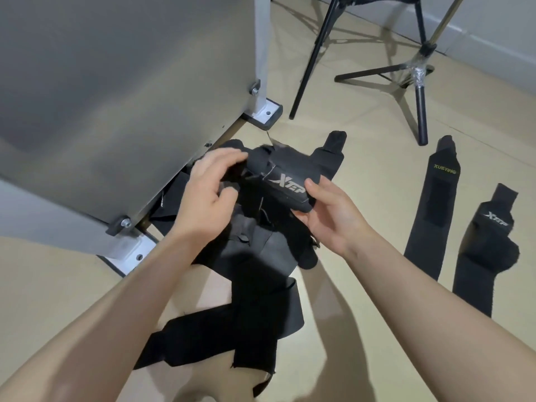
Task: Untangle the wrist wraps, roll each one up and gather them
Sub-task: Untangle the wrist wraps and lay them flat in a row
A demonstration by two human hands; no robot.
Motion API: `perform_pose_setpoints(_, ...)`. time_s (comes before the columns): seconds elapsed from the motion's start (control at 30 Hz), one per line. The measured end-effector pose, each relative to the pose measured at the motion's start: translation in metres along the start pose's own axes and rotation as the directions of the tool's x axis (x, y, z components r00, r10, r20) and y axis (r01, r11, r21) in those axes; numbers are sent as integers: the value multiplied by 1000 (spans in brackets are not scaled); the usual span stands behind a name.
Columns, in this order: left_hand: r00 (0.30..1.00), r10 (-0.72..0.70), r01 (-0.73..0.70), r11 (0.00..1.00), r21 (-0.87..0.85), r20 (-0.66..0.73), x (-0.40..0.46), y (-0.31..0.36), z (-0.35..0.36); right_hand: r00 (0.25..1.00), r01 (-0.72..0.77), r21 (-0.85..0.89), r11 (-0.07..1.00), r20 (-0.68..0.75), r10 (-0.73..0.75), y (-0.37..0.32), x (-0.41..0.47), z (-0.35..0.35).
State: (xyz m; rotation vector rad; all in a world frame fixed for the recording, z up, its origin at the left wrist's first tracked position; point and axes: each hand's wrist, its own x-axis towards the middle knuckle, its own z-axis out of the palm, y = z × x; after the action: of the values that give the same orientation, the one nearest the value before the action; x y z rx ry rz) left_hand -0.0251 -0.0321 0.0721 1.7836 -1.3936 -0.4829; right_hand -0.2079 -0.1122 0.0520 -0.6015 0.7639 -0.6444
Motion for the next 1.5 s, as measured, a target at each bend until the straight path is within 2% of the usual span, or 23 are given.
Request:
perform_pose_setpoints(0.03,998,-46,45,999,30,31,5,-7,-1,1000,-18,49,999,2,18,-5,-2,-4)
perform_pose_setpoints(0.1,969,-111,73,982,174,220,16,-16,4,999,-42,160,986,-12,45,-12,-3,-14)
perform_pose_setpoints(0.17,920,-95,-42,941,337,380,29,-23,18,998,-49,227,973,-28,57,-15,-5,-20)
perform_pose_setpoints(0.33,929,7,-135,937,322,371,54,-26,43,991,-46,281,959,-106,78,-10,-9,-28)
perform_pose_setpoints(0.4,906,11,-219,866,448,423,59,-33,45,982,-16,298,954,-175,71,-13,-12,-33)
perform_pose_setpoints(0.5,845,-119,-318,672,669,521,54,-55,43,963,55,418,907,-261,62,-22,-15,-46)
perform_pose_setpoints(0.57,850,-229,-205,685,699,474,48,-66,41,952,107,450,887,-303,39,-30,-17,-56)
perform_pose_setpoints(0.63,848,-308,-92,717,691,432,44,-63,43,957,93,394,914,-289,27,-31,-18,-62)
perform_pose_setpoints(0.7,859,-244,-106,775,623,451,42,-50,48,977,55,327,943,-213,17,-25,-18,-63)
perform_pose_setpoints(0.77,872,-50,-115,946,304,488,37,-21,50,988,13,263,965,-149,27,-18,-17,-65)
perform_pose_setpoints(0.8,868,37,-98,990,97,494,32,-3,48,992,1,231,973,-126,29,-15,-17,-64)
perform_pose_setpoints(0.87,872,118,-21,978,-206,475,22,26,44,996,-15,179,984,-87,31,-15,-20,-59)
perform_pose_setpoints(0.9,881,103,35,959,-280,462,19,35,42,996,-20,158,987,-84,34,-17,-22,-57)
perform_pose_setpoints(1.0,909,-43,152,961,-233,415,16,43,40,992,-31,71,997,-118,39,-24,-26,-52)
perform_pose_setpoints(1.07,895,-173,265,948,-177,411,12,40,47,976,-40,-35,999,-216,32,-23,-26,-49)
perform_pose_setpoints(1.13,884,-292,363,921,-143,365,4,35,59,944,-84,-236,968,-330,1,-18,-24,-48)
perform_pose_setpoints(1.2,892,-344,395,908,-137,293,-3,32,69,932,-150,-457,877,-361,-28,-15,-25,-42)
perform_pose_setpoints(1.27,933,-246,286,949,-129,261,-8,30,73,940,-195,-594,780,-340,-24,-14,-27,-40)
perform_pose_setpoints(1.33,960,-22,39,998,-57,278,-13,30,75,963,-206,-670,713,-269,26,-12,-27,-39)
perform_pose_setpoints(1.4,936,177,-183,983,-9,303,-18,28,77,975,-212,-688,694,-197,103,-10,-26,-37)
perform_pose_setpoints(1.43,926,225,-236,972,1,305,-20,26,77,977,-209,-699,684,-177,117,-9,-26,-37)
perform_pose_setpoints(1.5,932,238,-248,969,2,274,-22,21,75,985,-172,-736,655,-148,92,-7,-25,-41)
